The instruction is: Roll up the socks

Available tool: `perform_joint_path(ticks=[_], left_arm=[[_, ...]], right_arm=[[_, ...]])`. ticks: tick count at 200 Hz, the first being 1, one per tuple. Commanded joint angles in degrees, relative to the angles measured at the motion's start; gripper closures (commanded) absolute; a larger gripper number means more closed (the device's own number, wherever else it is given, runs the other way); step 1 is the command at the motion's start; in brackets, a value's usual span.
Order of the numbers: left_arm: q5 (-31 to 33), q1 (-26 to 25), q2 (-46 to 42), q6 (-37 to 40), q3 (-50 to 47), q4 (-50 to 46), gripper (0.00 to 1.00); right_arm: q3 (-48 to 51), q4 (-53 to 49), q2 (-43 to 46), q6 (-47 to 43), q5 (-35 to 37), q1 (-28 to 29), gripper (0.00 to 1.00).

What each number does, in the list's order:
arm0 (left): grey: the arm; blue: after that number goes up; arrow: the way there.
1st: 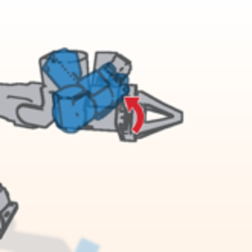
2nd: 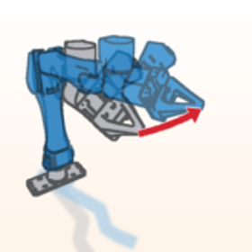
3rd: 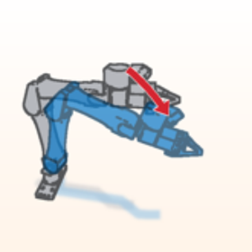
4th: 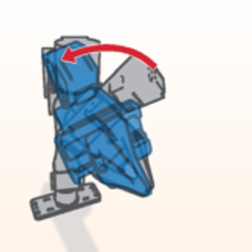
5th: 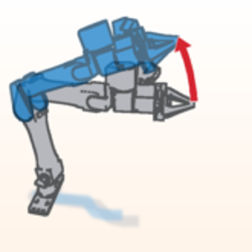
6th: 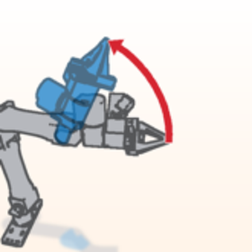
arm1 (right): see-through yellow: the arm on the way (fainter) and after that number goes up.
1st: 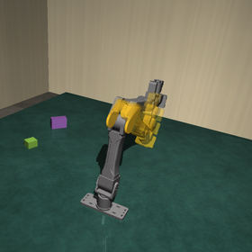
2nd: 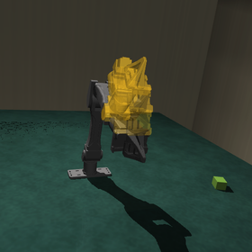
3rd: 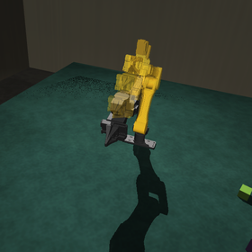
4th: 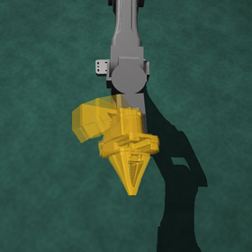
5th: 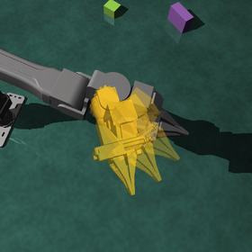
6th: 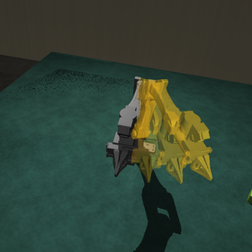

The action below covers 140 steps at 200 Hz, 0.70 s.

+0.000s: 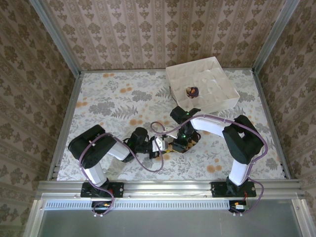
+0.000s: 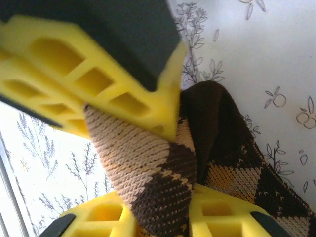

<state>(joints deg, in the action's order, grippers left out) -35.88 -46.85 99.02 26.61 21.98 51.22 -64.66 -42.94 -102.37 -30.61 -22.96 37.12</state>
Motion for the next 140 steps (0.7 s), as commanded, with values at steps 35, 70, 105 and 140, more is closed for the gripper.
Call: perform_joint_path(ticks=[35, 70, 105, 140], left_arm=[[4.4, -0.7, -6.1, 2.9, -4.5, -5.4, 1.00], [6.9, -1.5, -13.1, 7.0, -4.7, -17.0, 1.00], [8.7, -2.7, -19.8, 10.0, -4.7, -27.1, 1.00], [11.3, -6.4, -21.5, 11.7, -3.4, -33.2, 1.00]], right_arm=[[2.5, 7.0, 12.3, 23.3, 0.7, -3.6, 0.49], [4.9, 3.9, 13.9, 39.4, 10.6, -5.1, 0.51], [10.0, 10.9, 8.4, 51.7, 10.3, -5.0, 0.61], [2.5, 8.3, -2.6, 50.7, 9.6, -3.0, 0.65]])
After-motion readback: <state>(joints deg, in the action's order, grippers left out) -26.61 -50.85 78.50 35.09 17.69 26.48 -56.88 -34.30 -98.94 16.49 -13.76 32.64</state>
